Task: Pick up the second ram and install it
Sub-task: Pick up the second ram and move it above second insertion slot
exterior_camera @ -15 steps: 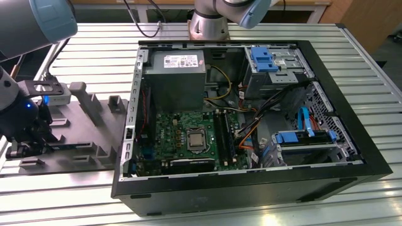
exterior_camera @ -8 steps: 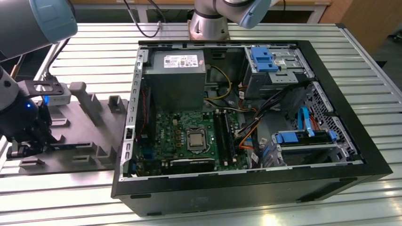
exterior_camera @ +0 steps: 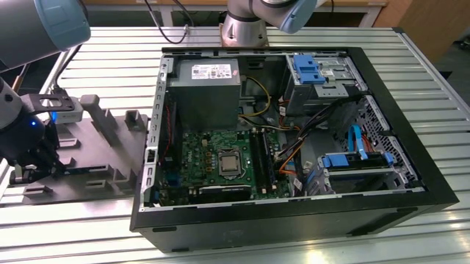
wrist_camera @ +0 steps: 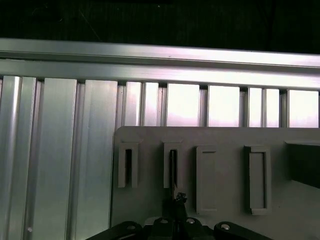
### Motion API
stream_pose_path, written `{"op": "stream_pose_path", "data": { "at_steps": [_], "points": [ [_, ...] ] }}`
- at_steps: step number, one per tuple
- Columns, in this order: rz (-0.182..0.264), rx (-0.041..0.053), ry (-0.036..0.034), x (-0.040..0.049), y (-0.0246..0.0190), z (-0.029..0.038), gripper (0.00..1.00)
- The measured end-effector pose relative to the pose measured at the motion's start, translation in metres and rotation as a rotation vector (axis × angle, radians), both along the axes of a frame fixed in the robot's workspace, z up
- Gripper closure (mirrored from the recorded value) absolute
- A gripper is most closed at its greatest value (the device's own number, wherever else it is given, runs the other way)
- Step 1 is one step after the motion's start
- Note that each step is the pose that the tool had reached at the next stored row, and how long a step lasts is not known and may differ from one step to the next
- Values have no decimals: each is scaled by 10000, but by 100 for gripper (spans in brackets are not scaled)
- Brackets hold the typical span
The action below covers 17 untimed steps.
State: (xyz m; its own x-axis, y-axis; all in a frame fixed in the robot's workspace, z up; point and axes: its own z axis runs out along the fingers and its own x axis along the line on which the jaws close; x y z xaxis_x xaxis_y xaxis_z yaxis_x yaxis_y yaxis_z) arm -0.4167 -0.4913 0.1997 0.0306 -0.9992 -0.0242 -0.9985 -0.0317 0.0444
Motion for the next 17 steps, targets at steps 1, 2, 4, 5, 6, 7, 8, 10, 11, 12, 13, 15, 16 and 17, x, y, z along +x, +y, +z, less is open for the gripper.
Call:
{"op": "stream_pose_path", "data": {
  "at_steps": [1, 2, 4, 5, 6, 7, 8, 10, 11, 12, 13, 15, 16, 17],
  "points": [
    [0, 1, 0, 0, 0, 0, 88],
    [0, 0, 0, 0, 0, 0, 88],
    [2, 2, -2, 0, 0, 0, 88],
    [2, 2, -2, 0, 0, 0, 88],
    [2, 2, -2, 0, 0, 0, 88],
    [2, 1, -1, 0, 0, 1, 88],
    [1, 0, 0, 0, 0, 2, 88],
    [2, 1, 0, 0, 0, 2, 88],
    [2, 1, -1, 0, 0, 2, 88],
    [2, 1, 0, 0, 0, 2, 88],
    [2, 1, 0, 0, 0, 2, 88],
    [2, 0, 0, 0, 0, 2, 88],
    [2, 0, 0, 0, 0, 2, 88],
    [2, 1, 0, 0, 0, 2, 88]
  ]
}}
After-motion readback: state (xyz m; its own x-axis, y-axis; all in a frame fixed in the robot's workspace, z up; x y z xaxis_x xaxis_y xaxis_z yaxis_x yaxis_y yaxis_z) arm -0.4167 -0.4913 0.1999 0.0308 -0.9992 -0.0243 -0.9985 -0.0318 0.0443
